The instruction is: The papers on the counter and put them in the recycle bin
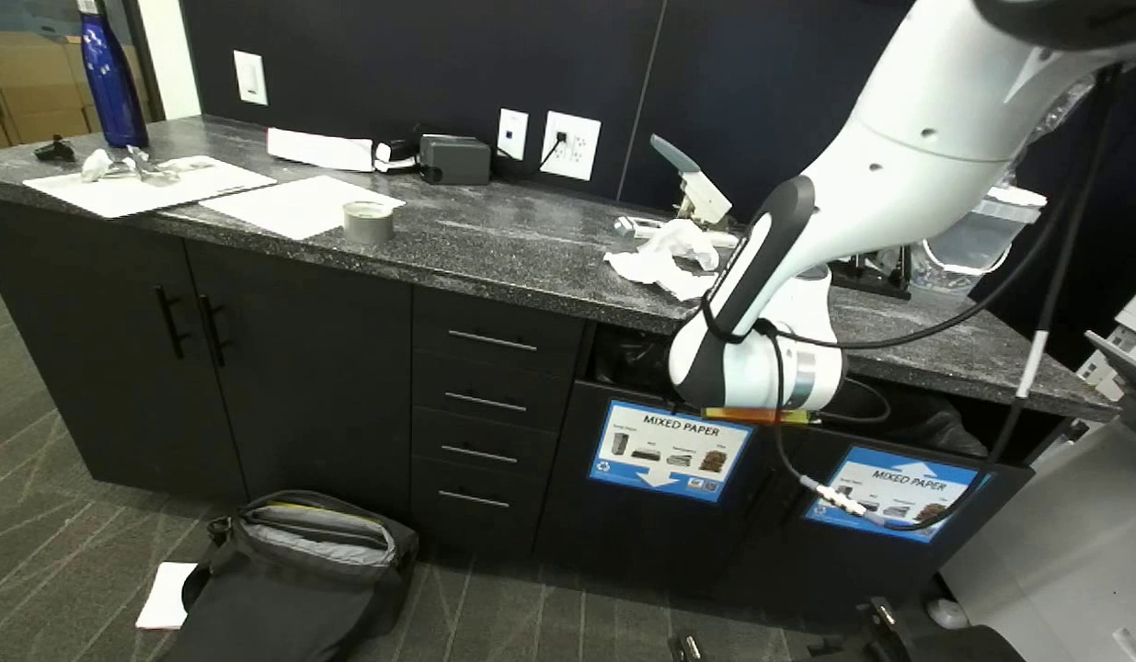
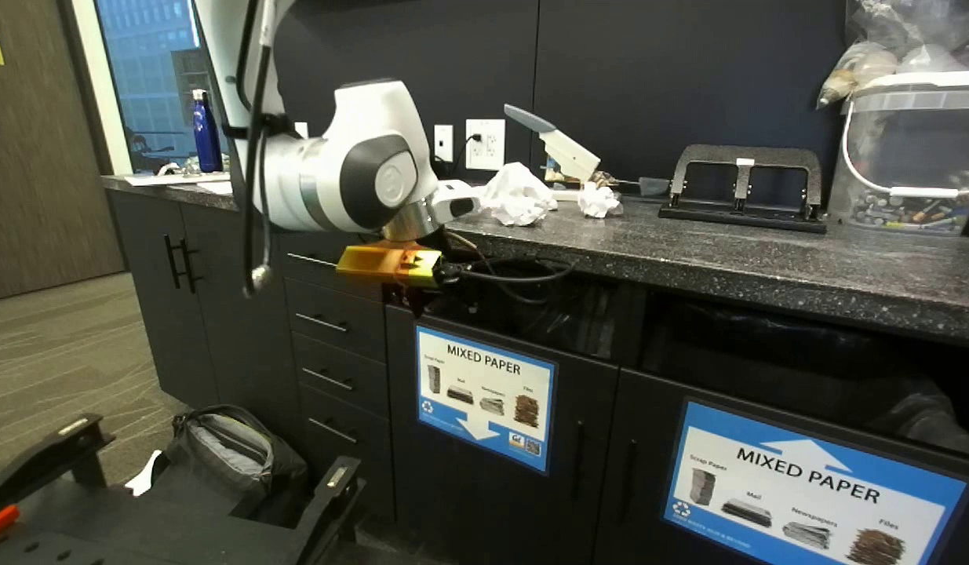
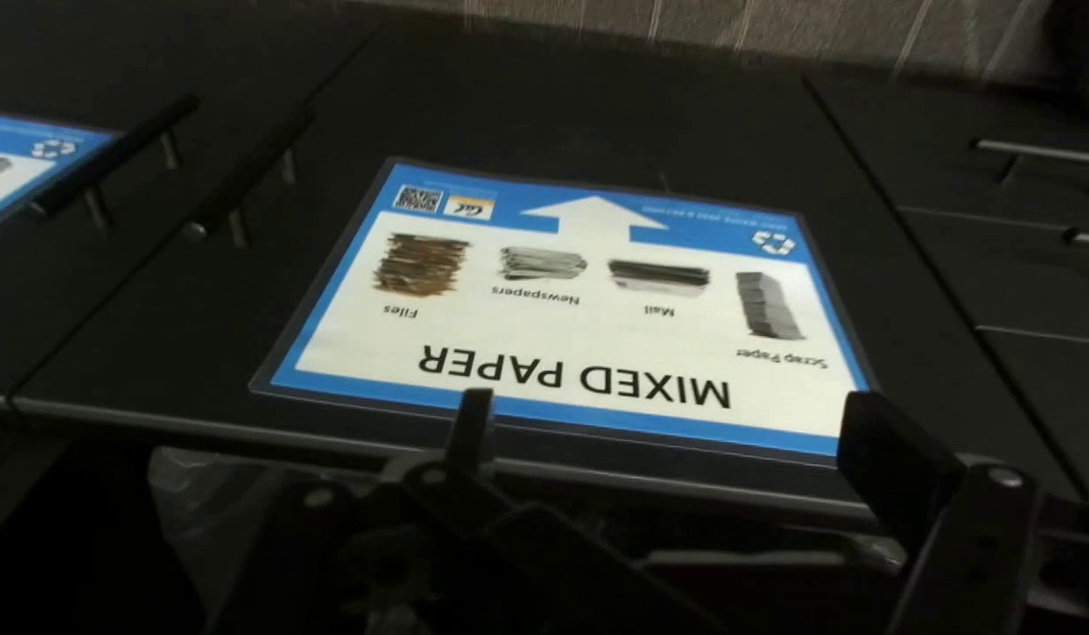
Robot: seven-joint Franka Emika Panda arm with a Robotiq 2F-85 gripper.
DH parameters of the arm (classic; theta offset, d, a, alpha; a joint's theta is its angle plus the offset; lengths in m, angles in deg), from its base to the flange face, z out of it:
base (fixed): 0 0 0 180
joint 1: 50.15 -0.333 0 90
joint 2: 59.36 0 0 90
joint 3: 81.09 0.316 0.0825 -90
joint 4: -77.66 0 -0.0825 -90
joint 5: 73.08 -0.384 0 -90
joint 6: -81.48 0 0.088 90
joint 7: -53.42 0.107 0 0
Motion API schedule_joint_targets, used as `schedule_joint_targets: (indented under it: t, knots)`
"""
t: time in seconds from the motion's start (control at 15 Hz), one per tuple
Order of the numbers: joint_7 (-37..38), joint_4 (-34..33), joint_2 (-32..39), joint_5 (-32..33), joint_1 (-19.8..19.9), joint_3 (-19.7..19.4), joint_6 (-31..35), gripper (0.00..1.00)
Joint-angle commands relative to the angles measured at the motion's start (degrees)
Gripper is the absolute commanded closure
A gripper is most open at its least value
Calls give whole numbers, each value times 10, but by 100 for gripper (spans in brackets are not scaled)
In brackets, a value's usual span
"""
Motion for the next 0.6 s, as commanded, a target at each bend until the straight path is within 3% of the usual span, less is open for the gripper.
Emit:
schedule_joint_targets:
  t: [0.0, 0.07, 0.27, 0.53]
  knots:
    - [19, 44, -145, 25, -2, -8, -143, 0]
    - [42, 37, -165, 36, -19, -30, -165, 0]
    - [113, -11, -226, 104, -14, -45, -254, 0]
    - [194, -138, -236, 160, 38, -7, -333, 0]
